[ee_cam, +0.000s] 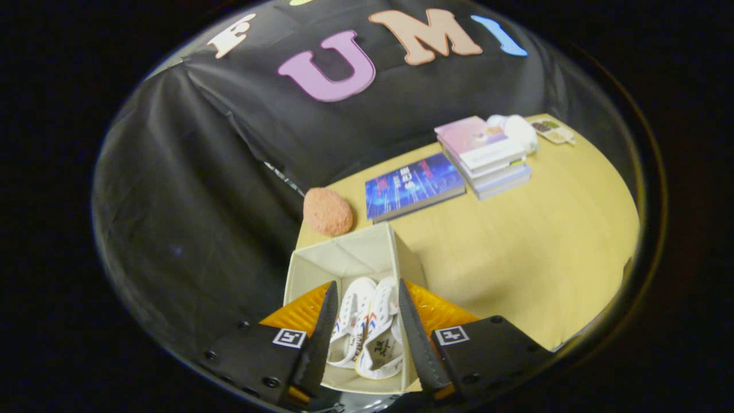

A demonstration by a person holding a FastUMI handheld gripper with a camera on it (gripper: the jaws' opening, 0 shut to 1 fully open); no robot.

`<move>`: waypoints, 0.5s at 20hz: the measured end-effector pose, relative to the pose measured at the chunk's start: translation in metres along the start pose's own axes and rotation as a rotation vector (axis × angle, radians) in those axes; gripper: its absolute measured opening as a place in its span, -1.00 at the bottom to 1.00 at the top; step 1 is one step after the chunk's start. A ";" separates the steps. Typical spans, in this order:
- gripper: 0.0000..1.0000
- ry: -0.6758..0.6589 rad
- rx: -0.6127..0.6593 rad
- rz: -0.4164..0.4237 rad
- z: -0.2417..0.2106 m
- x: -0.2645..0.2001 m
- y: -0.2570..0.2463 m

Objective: Open the storage box then place both shoes into the box .Put the left shoe in first, then the right shoe, with the right side of both shoes facing outward in a uniform manner.

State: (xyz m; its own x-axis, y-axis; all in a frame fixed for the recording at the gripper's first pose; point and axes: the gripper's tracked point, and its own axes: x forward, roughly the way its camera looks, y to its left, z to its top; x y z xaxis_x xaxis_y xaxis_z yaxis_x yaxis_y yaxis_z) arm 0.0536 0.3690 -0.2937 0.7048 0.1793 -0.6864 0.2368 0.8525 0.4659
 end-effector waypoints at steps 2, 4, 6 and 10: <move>0.33 -0.099 -0.040 -0.002 0.034 -0.013 -0.008; 0.33 -0.183 -0.068 -0.010 0.063 -0.027 -0.015; 0.33 -0.276 -0.095 -0.018 0.092 -0.044 -0.023; 0.33 -0.433 -0.166 -0.037 0.146 -0.083 -0.029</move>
State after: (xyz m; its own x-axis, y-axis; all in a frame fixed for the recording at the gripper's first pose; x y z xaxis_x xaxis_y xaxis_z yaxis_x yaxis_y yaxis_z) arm 0.0858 0.2577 -0.1682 0.9204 -0.0443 -0.3885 0.1818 0.9281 0.3250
